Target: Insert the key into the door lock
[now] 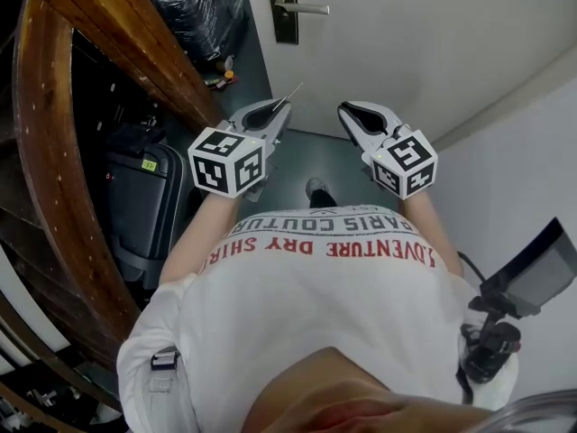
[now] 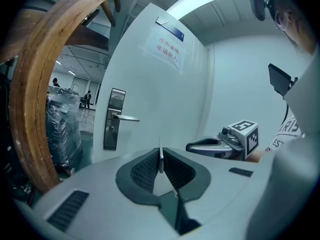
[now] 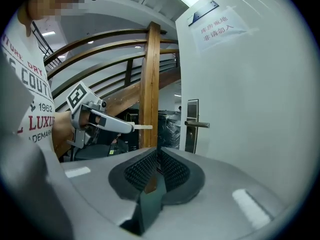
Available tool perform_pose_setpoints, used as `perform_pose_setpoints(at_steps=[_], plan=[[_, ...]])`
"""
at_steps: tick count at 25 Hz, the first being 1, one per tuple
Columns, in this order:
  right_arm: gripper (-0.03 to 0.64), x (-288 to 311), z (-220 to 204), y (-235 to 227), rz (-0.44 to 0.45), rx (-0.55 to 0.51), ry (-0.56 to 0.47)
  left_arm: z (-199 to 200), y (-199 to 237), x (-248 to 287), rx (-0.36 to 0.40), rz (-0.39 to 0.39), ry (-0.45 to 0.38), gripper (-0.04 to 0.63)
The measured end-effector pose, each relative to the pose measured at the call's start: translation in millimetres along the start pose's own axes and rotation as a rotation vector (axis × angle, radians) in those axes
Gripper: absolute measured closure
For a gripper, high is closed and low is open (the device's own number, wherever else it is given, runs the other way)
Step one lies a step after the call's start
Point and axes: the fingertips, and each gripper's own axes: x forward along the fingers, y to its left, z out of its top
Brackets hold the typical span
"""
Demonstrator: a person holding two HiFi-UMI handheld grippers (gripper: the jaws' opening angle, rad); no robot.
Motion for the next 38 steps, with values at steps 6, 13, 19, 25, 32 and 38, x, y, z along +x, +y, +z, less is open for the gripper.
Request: perform_pose_setpoints(at_steps=[6, 13, 19, 25, 32, 38], plan=[[0.614, 50.7, -2.6, -47.3, 0.049, 0.026, 0.018, 8.7, 46.7, 41.7, -0.044, 0.038, 0.016, 0.572], [0.613, 101.4, -1.4, -98.8, 0.072, 0.024, 0.028, 11.0, 89.8, 79.7, -0.089, 0.05, 0.035, 0.572], [0.607, 141.8, -1.6, -146.2, 0.071, -0.001, 0.003, -0.9, 126.0, 114.9, -0.13, 0.083, 0.039, 0.572], [0.507, 156.1, 29.6, -175.2, 0.034, -0.075, -0.036, 3.6, 135.1, 118.6, -0.171, 0.071, 0.017, 0.572], [0.44, 180.6, 44.8, -194.6, 0.009, -0.107, -0.04, 3.1, 139.5, 122.0, -0.258, 0.04, 0.004, 0.572], [0.442, 189.4, 51.3, -197.8, 0.011, -0.122, -0.022, -0.4, 144.0, 124.9, -0.347, 0.023, -0.018, 0.572]])
